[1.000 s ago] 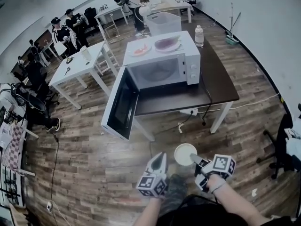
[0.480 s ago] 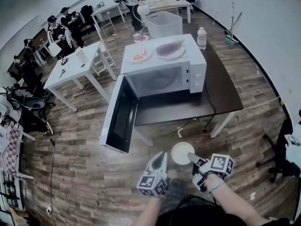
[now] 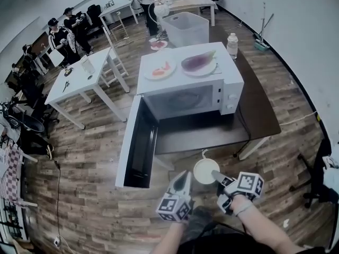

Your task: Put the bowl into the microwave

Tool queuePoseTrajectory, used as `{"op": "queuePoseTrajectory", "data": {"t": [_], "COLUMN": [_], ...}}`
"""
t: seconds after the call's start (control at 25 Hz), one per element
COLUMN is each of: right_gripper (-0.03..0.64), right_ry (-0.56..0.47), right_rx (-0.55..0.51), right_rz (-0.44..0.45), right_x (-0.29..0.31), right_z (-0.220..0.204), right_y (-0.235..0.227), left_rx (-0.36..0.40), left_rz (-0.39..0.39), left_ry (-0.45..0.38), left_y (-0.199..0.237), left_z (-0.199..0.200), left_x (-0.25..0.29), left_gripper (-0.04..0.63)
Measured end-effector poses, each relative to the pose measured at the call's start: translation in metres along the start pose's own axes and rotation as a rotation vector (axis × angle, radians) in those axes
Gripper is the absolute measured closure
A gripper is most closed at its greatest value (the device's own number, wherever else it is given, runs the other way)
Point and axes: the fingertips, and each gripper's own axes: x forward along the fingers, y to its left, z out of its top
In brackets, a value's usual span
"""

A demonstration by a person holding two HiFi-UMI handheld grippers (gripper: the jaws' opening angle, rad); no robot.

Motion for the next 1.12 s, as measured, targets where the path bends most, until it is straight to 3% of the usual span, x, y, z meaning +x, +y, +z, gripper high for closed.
{"op": "queuePoseTrajectory", "data": {"t": [0.56,0.92,1.12], "right_gripper": [0.500,0.500,0.500], "right_ry": [-0.031,-0.040,-0.038], "right_rx": [0.003,0.004,-0.007], "right_rz": [0.009,0.002,0.015], "right_x": [0.067,0.099,0.119], "right_z": [0.039,0.066,0.086], "right_y": [0.023,0.029,0.032], "left_rx": [-0.015,-0.050,0.019], "left_rz": [-0.025,0.013,0.028], "left_ry": [-0.044,-0.089,-0.111], "left_y": [0.050,0.075,0.081], "left_z": [0.028,0.037,0.044], "left_x": [0.048,0.069,0.087], "left_gripper": [0.595,0.594,0.594]}}
